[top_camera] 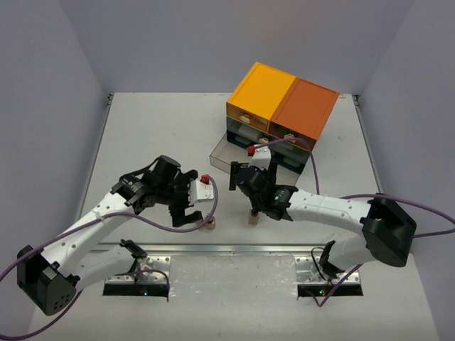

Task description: Organize the makeup

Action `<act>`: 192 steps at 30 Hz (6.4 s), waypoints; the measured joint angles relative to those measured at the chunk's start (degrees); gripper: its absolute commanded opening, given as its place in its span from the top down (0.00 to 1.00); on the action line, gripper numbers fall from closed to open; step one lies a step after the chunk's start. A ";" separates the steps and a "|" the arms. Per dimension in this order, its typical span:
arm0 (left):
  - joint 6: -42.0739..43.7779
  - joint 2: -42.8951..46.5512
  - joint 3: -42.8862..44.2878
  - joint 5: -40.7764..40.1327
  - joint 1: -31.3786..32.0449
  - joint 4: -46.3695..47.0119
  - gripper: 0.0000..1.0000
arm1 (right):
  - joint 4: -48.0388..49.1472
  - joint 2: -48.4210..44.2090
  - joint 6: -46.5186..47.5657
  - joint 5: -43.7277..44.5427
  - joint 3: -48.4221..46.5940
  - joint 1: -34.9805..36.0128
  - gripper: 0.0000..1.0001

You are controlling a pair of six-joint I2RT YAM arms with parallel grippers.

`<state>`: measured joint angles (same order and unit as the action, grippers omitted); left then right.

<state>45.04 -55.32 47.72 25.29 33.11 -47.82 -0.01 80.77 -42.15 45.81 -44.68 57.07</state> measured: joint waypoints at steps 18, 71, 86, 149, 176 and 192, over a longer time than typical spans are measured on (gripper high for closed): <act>-0.63 -5.96 -5.06 0.18 3.13 4.14 0.16 | -0.02 -1.61 -1.33 1.04 5.20 -3.67 0.01; -23.47 2.07 20.67 -18.36 5.11 6.97 1.00 | 25.10 -21.79 47.78 -46.77 20.79 -5.96 0.01; -27.00 -0.25 22.56 -9.04 3.53 4.14 1.00 | 42.95 -8.67 59.00 -61.08 13.84 -4.26 0.03; -22.98 0.07 -13.41 -39.90 -11.02 27.78 0.00 | -12.45 32.96 62.23 -19.00 -29.94 -16.61 0.46; -21.53 5.89 -28.59 -42.42 -11.84 39.90 0.00 | -22.68 -4.44 28.56 -25.04 -15.80 -8.21 0.05; -21.50 10.48 -32.10 -44.62 -13.42 43.30 0.00 | -24.79 -17.13 3.17 -26.11 6.70 -3.75 0.08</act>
<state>23.54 -44.84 15.62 -19.33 19.69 -4.52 -24.79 63.64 -38.97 19.70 -37.97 53.32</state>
